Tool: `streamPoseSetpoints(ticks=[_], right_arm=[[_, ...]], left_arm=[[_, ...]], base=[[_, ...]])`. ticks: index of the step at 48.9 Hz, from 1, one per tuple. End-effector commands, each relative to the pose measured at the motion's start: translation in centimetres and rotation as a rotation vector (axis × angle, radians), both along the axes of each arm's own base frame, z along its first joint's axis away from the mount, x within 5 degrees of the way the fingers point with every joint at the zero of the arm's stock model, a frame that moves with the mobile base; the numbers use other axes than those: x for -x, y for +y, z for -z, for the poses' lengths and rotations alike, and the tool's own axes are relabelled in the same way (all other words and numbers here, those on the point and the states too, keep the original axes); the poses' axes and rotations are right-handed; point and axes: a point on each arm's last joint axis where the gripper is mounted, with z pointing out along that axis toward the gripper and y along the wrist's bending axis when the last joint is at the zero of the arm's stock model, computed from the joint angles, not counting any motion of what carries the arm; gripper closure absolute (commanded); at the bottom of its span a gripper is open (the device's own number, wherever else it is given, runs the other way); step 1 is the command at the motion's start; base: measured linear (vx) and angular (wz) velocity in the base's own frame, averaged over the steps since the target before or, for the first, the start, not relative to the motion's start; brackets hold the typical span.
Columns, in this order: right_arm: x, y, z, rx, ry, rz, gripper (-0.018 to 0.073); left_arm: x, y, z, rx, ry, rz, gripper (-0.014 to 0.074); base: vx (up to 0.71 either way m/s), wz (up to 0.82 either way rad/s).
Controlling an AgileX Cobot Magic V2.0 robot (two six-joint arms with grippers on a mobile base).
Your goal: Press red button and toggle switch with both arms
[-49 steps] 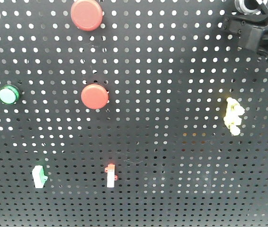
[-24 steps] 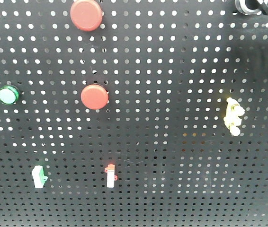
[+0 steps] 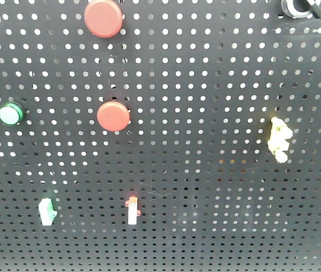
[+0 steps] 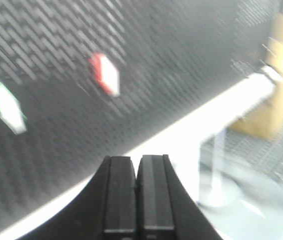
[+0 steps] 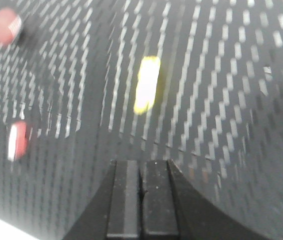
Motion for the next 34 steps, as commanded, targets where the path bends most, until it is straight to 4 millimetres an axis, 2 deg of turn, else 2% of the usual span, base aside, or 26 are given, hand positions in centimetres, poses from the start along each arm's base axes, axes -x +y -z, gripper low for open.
streamPoseSetpoints(ticks=[1, 7, 34], right_arm=[[1.0, -0.7, 0.8, 0.029, -0.094, 0.062, 0.0562], [1.7, -0.8, 2.3, 0.034, -0.118, 0.066, 0.0562], [1.8, -0.8, 2.5, 0.040, -0.113, 0.055, 0.0562]], left_arm=[[-0.3, 0.6, -1.3, 0.101, -0.061, -0.077, 0.0594], [-0.8, 1.1, -1.5, 0.138, -0.105, -0.150, 0.0594], [-1.0, 1.2, -1.7, 0.147, -0.117, -0.166, 0.0594]], base=[[0.00, 0.00], [0.00, 0.00], [0.00, 0.00]])
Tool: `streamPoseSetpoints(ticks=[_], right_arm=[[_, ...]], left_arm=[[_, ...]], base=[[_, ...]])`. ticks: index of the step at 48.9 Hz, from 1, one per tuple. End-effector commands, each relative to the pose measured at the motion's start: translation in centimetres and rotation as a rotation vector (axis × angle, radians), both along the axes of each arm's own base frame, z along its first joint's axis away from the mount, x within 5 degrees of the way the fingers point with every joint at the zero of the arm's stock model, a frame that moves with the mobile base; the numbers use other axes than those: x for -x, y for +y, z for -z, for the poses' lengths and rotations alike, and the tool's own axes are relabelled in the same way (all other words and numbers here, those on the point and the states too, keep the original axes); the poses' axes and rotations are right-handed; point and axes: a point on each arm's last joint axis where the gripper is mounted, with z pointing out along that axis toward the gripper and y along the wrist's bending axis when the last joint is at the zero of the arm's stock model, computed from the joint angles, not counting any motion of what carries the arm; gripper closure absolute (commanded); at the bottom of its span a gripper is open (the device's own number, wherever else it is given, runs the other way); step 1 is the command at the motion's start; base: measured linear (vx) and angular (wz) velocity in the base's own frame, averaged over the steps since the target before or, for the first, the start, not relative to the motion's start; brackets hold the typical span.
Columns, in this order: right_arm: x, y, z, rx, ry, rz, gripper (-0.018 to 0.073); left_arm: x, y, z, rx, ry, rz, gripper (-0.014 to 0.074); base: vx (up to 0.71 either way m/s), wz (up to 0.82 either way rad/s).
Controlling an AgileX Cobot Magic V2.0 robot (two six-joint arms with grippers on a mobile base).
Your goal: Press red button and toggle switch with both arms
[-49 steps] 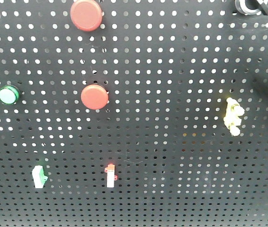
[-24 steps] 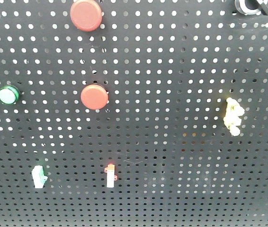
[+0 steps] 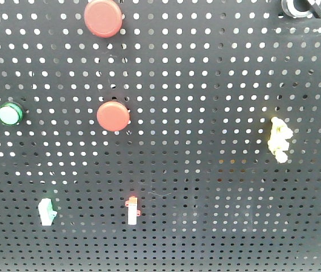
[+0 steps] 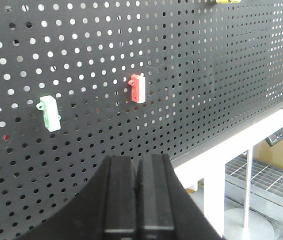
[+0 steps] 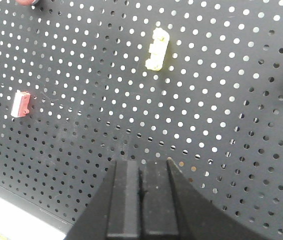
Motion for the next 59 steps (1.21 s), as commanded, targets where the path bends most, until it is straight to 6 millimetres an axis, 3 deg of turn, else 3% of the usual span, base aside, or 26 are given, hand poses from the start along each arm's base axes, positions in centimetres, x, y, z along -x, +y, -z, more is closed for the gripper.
streamPoseSetpoints(ticks=[1, 12, 21, 31, 40, 59], right_arm=[[0.0, -0.4, -1.2, -0.023, -0.053, 0.040, 0.0562], [0.0, -0.4, -1.2, -0.023, -0.053, 0.040, 0.0562], [0.0, -0.4, -1.2, -0.023, -0.053, 0.040, 0.0562], [0.0, -0.4, -1.2, -0.023, -0.053, 0.040, 0.0562], [0.0, -0.4, -1.2, -0.023, -0.053, 0.040, 0.0562], [0.0, -0.4, -1.2, -0.023, -0.053, 0.040, 0.0562]], left_arm=[[-0.2, 0.3, -1.2, 0.059, -0.028, -0.035, 0.0594], [-0.2, 0.3, -0.8, 0.051, -0.028, -0.039, 0.0594], [-0.5, 1.1, 1.7, -0.179, -0.077, -0.173, 0.0594], [-0.5, 2.5, 5.4, -0.053, 0.027, -0.396, 0.0594], [-1.1, 3.0, 8.4, 0.084, 0.074, -0.486, 0.0594], [-1.1, 3.0, 8.4, 0.054, 0.067, -0.485, 0.0594]], base=[[0.00, 0.00], [0.00, 0.00], [0.00, 0.00], [0.00, 0.00], [0.00, 0.00], [0.00, 0.00]])
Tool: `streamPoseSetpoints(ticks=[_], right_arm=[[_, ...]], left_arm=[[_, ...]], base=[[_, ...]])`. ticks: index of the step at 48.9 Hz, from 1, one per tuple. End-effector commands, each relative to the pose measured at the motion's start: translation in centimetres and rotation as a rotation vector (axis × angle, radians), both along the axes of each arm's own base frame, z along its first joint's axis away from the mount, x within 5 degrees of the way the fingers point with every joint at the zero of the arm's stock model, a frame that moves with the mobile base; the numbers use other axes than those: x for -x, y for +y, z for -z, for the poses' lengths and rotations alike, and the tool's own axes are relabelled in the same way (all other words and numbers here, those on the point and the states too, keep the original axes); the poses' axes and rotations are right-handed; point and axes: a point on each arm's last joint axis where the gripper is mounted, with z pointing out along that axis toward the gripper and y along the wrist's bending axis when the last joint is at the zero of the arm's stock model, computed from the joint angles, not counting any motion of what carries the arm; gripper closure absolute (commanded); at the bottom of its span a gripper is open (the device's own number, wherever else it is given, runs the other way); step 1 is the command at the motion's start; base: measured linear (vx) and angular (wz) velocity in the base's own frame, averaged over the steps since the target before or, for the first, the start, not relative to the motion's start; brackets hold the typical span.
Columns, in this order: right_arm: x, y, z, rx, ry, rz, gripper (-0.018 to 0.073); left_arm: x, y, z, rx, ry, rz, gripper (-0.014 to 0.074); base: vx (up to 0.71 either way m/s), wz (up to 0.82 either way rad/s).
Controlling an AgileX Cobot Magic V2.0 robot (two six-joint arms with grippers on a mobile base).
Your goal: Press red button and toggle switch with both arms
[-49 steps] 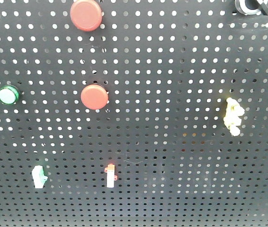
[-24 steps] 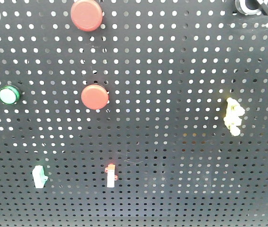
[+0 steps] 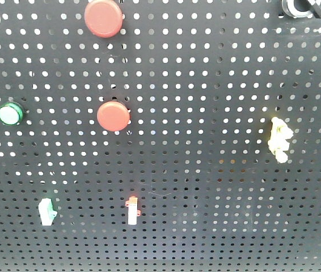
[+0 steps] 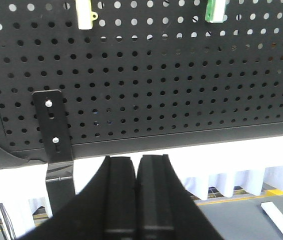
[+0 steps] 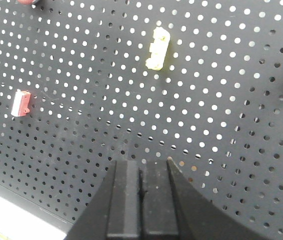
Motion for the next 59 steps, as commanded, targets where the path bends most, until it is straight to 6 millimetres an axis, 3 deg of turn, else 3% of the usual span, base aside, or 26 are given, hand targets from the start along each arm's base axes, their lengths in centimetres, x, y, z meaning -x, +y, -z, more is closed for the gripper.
streamPoseSetpoints(ticks=[1, 36, 43, 49, 59], right_arm=[[0.0, -0.4, -1.2, -0.025, -0.054, 0.040, 0.0562], [0.0, -0.4, -1.1, -0.020, -0.055, 0.045, 0.0562], [-0.7, -0.4, 0.7, -0.060, 0.038, 0.058, 0.0562], [-1.6, -0.9, 3.5, -0.164, 0.161, 0.120, 0.0562], [-2.5, -1.4, 6.9, -0.245, 0.228, 0.207, 0.0562]], left_arm=[[0.0, 0.1, 0.3, 0.024, -0.063, -0.011, 0.0594], [0.0, 0.1, 0.3, 0.024, -0.063, -0.011, 0.0594], [0.0, 0.1, 0.3, 0.024, -0.063, -0.011, 0.0594], [0.0, 0.1, 0.3, 0.024, -0.063, -0.011, 0.0594], [0.0, 0.1, 0.3, 0.024, -0.063, -0.011, 0.0594]], base=[[0.00, 0.00], [0.00, 0.00], [0.00, 0.00], [0.00, 0.00], [0.00, 0.00]])
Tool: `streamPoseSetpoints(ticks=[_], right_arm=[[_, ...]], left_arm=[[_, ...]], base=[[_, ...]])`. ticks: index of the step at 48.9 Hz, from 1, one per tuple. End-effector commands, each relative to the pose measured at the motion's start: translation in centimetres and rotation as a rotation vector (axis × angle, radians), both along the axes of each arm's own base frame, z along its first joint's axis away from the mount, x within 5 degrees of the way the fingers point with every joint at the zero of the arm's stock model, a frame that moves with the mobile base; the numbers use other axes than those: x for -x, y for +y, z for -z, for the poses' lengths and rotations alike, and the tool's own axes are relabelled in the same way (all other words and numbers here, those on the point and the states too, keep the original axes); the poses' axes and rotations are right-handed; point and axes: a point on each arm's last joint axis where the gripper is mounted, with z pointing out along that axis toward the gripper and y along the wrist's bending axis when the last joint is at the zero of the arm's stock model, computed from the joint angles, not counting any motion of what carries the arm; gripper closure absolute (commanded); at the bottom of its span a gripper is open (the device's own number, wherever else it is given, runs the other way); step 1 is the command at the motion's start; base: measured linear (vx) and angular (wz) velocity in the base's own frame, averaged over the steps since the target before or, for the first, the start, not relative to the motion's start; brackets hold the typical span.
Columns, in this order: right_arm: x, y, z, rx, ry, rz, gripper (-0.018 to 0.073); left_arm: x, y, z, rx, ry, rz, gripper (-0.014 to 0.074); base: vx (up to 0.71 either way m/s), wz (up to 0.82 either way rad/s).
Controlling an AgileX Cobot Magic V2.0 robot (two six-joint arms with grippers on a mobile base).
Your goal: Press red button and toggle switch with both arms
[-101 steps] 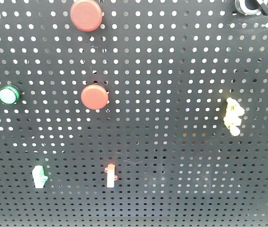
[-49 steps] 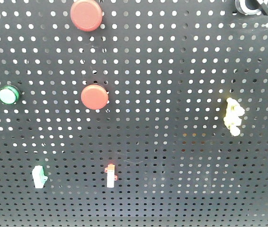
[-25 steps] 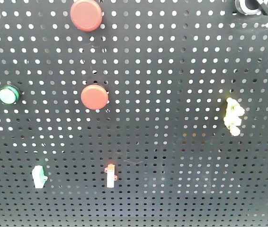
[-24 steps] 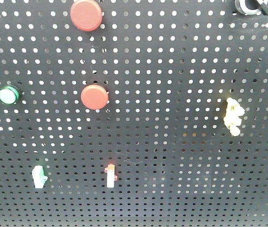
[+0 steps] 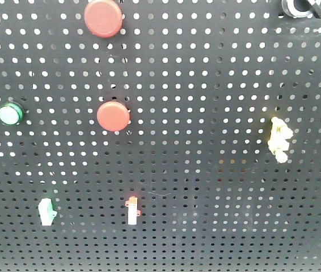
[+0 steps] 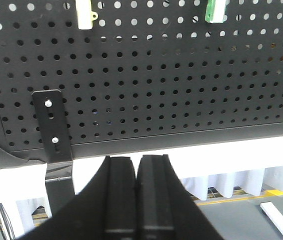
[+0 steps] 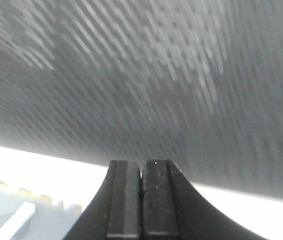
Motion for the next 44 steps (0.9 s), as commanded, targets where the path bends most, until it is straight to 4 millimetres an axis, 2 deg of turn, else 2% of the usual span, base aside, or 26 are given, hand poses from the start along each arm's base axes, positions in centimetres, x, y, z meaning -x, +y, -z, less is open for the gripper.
streamPoseSetpoints(ticks=[1, 11, 44], right_arm=[[-0.3, -0.3, -0.5, -0.053, -0.078, 0.060, 0.0562], [-0.1, -1.1, 1.8, -0.023, -0.088, 0.199, 0.0562], [-0.2, -1.2, 1.8, -0.014, -0.071, 0.207, 0.0562]], left_arm=[[0.0, 0.1, 0.3, 0.021, -0.064, -0.010, 0.0594], [0.0, 0.1, 0.3, 0.021, -0.064, -0.010, 0.0594], [-0.1, 0.1, 0.3, 0.021, -0.063, -0.010, 0.0594]], base=[[0.00, 0.00], [0.00, 0.00], [0.00, 0.00]])
